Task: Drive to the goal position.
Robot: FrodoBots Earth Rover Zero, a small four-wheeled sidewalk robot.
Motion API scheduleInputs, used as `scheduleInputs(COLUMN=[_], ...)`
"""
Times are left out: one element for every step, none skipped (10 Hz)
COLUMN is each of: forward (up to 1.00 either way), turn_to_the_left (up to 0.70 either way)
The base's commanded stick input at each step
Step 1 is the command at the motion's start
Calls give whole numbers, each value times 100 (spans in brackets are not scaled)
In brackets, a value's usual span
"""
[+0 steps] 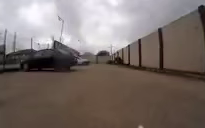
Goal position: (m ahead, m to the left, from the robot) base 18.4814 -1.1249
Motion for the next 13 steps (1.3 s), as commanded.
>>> scheduleInputs(forward=[50, 50, 50, 50, 50, 50, 50, 50, 50, 50, 50, 50, 50], turn_to_the_left=[0, 0, 0, 0, 0, 0, 0, 0, 0, 0, 0, 0, 0])
